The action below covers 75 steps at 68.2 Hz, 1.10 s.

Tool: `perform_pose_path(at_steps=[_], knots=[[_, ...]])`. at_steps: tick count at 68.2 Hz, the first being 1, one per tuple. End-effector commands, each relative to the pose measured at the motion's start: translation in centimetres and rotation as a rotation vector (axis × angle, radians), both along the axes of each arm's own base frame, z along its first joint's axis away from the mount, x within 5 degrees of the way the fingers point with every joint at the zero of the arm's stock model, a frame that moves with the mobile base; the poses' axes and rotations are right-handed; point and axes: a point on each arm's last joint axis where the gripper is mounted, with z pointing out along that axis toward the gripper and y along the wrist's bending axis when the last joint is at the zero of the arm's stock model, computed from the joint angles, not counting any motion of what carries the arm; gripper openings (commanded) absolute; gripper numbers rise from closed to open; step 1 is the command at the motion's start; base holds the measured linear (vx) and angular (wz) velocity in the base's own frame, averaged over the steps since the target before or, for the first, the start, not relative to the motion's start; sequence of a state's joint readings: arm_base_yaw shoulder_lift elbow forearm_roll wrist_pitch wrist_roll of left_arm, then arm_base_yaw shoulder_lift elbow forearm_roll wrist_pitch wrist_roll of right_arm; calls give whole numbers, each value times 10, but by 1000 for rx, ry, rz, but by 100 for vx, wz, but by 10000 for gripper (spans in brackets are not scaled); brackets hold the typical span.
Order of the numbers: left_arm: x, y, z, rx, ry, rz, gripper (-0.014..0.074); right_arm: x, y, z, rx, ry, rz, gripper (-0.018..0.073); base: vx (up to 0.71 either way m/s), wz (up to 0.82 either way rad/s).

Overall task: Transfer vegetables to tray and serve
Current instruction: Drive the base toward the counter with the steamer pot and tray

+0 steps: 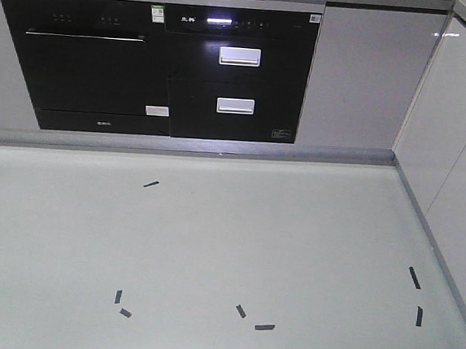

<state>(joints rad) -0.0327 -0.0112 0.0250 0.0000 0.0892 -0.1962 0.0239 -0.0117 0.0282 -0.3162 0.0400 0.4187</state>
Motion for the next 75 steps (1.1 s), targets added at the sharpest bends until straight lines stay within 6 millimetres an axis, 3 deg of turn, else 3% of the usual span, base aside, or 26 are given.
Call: perform_pose_path(at_steps=[1, 75], knots=[[0, 0, -2, -12, -57, 3, -6, 0, 2, 1, -13, -56, 16, -3, 0, 0], [0, 0, -2, -12, -57, 3, -6, 0, 2, 1, -13, -57, 17, -3, 0, 0]])
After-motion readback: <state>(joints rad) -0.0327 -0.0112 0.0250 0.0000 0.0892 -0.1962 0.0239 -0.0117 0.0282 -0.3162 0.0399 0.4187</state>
